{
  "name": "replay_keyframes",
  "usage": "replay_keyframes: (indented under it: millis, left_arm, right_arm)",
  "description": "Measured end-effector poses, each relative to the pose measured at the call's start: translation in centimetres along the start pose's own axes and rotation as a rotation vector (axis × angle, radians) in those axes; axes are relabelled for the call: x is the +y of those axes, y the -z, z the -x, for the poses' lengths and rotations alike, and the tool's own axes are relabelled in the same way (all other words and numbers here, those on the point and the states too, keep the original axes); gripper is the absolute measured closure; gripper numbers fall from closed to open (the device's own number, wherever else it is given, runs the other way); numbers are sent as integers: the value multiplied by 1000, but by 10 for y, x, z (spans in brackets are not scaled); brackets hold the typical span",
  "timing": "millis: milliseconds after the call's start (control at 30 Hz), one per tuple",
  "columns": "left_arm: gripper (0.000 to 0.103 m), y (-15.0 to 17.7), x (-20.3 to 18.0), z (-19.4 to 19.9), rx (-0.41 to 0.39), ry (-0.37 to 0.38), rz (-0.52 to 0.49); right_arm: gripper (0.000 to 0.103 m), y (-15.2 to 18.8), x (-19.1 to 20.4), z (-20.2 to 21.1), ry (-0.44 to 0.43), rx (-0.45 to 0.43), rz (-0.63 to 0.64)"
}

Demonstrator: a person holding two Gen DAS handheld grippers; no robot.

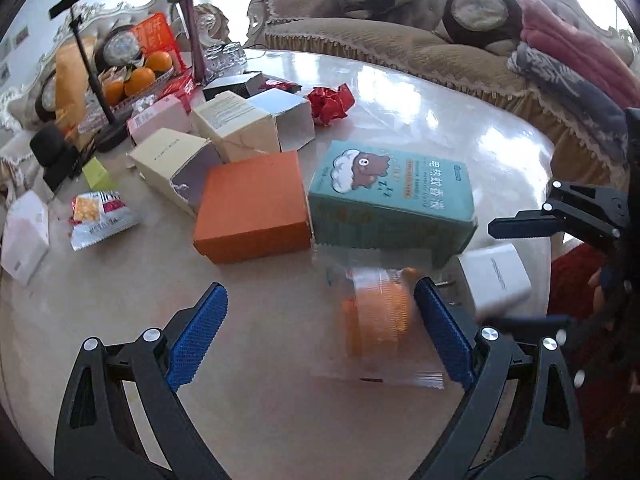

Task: Collect trash
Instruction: 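Grasp the orange-filled bag with the left tool while the right tool grasps the white charger, then drop the orange bag and white charger into the wastebasket, opening both tools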

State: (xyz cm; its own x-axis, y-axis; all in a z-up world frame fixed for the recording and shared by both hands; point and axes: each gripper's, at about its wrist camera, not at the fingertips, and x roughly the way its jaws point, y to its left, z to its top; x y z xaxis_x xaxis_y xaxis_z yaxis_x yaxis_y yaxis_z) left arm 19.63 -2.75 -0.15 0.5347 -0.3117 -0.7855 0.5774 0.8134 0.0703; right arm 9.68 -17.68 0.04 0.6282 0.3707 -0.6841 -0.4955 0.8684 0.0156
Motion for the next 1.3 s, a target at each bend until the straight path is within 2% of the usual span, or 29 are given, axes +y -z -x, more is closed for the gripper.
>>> replay_keyframes:
  millis: [100, 233, 300, 367, 400, 500, 567, 733, 867, 967, 1133, 1233, 1300]
  left_arm:
    - [11, 5, -1, -2, 4, -11, 44]
    - [13, 15, -8, -7, 27, -24, 78]
    - [24, 17, -6, -4, 14, -13, 102]
    - [44, 16, -2, -1, 6, -21, 128]
    - [49, 16, 1, 0, 3, -28, 135]
    - [51, 16, 7, 0, -3, -19, 157]
    - [54, 15, 8, 0, -8, -20, 166]
    - [54, 20, 16, 4, -42, 22, 237]
    - [55, 23, 14, 14, -63, 18, 241]
    - [55, 28, 8, 36, -93, 13, 237]
    - [55, 62, -21, 97, -152, 34, 214]
    - [55, 98, -50, 120, -140, 56, 225]
    - [55, 124, -70, 130, -117, 72, 232]
  right_arm:
    - [41, 0, -7, 0, -18, -8, -2]
    - [40, -3, -2, -5, -30, -39, 72]
    - [40, -6, -2, -8, -48, -43, 92]
    - [40, -9, -4, -11, -78, -29, 89]
    - [40, -10, -5, -12, -90, -23, 88]
    - [44, -12, -5, -15, -117, -19, 94]
    - [59, -15, -6, -14, -111, -15, 77]
    - [60, -8, -2, -6, -122, -15, 35]
    - [61, -6, -4, 3, -119, -30, -18]
    - [65, -7, -9, 19, -129, -62, -81]
    - [65, 10, 0, 65, -172, -106, -107]
    - [65, 23, 12, 78, -161, -117, -117]
    - [65, 32, 20, 85, -208, -99, -143]
